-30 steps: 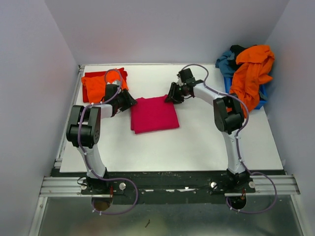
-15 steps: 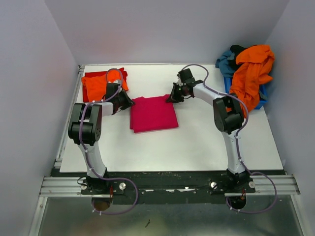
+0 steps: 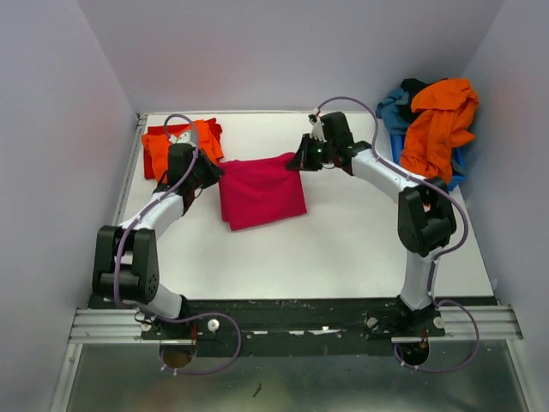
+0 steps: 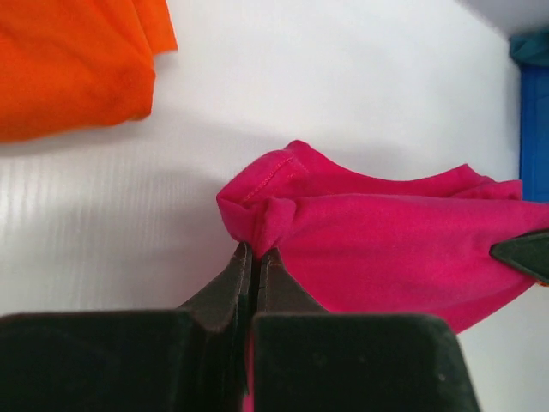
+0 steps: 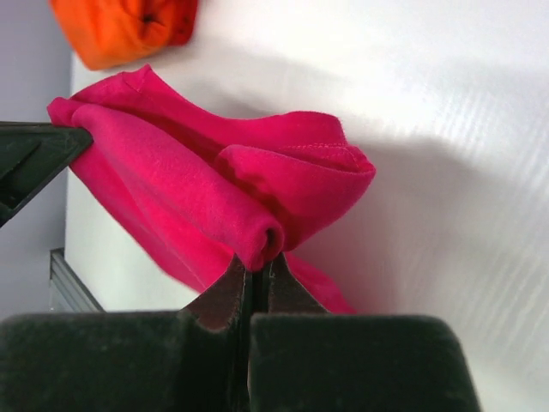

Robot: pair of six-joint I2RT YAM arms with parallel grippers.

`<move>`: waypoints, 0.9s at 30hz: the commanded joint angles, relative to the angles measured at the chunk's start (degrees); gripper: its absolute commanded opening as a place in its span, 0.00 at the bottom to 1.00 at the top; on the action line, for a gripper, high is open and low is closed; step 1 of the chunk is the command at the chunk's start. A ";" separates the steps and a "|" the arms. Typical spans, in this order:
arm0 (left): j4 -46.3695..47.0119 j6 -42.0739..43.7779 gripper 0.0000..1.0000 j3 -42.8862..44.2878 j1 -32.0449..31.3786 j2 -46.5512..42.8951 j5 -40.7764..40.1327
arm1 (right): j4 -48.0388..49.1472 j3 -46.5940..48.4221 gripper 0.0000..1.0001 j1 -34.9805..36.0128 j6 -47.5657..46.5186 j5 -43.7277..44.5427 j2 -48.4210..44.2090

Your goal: Fold and stack the t-shirts

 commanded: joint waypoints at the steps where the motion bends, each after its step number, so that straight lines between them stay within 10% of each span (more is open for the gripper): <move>1: -6.56 1.69 0.00 -0.10 0.62 -8.84 -9.86 | 4.19 -0.01 0.01 1.74 -1.63 -2.95 -2.90; 27: -23.45 8.19 0.00 22.66 14.94 -9.12 -27.89 | 9.54 43.15 0.01 12.64 2.31 -1.11 21.70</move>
